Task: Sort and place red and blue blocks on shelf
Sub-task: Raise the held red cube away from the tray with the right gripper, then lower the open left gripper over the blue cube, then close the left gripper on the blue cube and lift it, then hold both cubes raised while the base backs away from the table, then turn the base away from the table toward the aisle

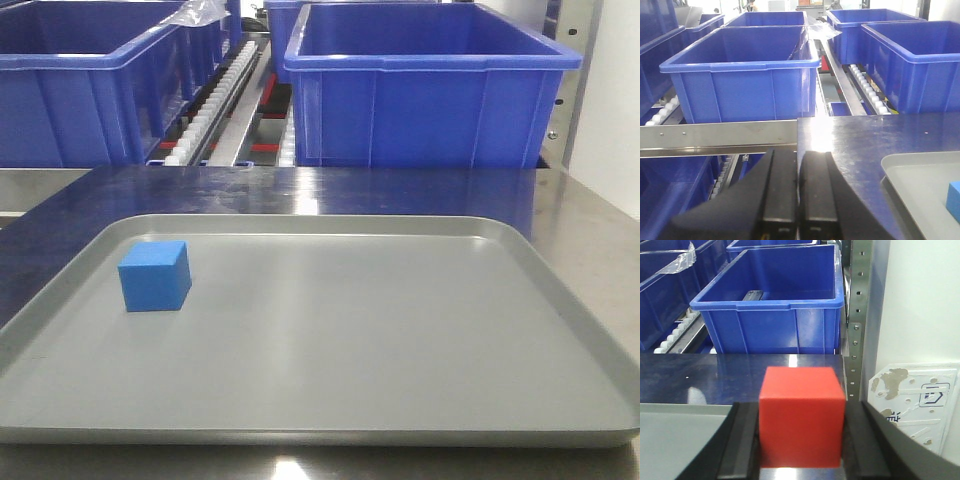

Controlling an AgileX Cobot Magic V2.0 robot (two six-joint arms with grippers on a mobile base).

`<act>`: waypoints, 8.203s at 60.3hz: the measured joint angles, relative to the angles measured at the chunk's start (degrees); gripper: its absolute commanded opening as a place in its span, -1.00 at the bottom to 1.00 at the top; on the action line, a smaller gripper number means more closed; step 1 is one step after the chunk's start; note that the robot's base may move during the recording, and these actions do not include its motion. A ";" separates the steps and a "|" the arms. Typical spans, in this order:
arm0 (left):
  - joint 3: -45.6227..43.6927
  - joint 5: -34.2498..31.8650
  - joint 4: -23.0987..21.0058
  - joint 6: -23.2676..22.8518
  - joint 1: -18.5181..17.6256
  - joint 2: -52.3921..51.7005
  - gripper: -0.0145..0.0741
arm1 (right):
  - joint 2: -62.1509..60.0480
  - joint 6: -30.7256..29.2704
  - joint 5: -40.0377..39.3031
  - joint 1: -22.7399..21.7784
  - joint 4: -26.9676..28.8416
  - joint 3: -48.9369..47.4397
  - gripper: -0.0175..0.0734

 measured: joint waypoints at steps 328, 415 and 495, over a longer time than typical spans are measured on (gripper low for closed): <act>-33.92 14.89 -7.77 -5.04 -9.05 41.29 -0.39 | -0.10 -0.13 0.00 0.00 0.00 0.00 -0.47; -27.95 10.64 2.36 -5.04 -2.94 20.19 -0.40 | -0.10 -0.13 0.00 0.00 0.00 0.00 -0.47; -27.95 10.64 2.36 -5.04 -2.94 19.97 -0.40 | -0.10 -0.13 0.00 0.00 0.00 0.00 -0.47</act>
